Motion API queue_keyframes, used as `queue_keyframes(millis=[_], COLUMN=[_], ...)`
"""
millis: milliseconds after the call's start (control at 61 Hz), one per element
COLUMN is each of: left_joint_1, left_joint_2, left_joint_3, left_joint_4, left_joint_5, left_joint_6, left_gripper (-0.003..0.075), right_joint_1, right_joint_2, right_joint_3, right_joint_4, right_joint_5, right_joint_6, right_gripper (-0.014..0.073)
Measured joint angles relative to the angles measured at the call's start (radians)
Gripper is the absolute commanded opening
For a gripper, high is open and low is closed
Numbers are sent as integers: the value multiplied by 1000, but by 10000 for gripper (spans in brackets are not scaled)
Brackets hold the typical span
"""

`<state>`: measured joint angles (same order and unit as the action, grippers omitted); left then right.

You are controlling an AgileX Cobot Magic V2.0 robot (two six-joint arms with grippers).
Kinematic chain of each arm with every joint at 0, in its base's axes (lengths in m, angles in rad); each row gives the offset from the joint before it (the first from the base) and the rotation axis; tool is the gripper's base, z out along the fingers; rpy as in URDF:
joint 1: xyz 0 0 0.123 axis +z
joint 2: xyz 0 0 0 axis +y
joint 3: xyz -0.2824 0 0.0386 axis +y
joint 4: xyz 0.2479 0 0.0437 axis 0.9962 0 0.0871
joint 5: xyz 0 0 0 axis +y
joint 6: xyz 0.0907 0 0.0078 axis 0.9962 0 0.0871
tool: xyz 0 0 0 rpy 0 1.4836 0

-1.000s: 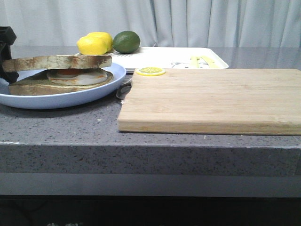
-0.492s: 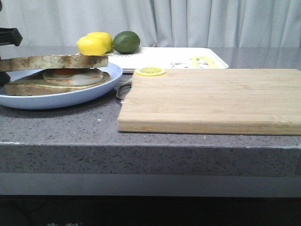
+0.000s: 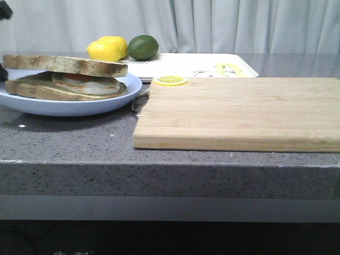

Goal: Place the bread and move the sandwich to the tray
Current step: 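Grasp the blue plate rim with the left gripper and lift it, then carry the plate with the left gripper over the white tray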

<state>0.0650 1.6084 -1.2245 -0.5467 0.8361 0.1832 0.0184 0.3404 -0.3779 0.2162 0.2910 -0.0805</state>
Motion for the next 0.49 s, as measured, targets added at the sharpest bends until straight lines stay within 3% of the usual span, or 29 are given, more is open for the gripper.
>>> queue_keyframes(millis=[213, 492], left_joint_1=[80, 79], left_joint_2=[0, 13], left_joint_3=[-34, -144], left_joint_4=[-228, -267], left_joint_5=[75, 104], left_joint_6=[176, 192], left_gripper=[-20, -20], right_joint_1=[0, 0], right_joint_2=[0, 0], right_joint_3=[0, 0], right_joint_4=[6, 6], right_joint_5=[0, 0], right_joint_6=[0, 0], right_gripper=[-60, -60])
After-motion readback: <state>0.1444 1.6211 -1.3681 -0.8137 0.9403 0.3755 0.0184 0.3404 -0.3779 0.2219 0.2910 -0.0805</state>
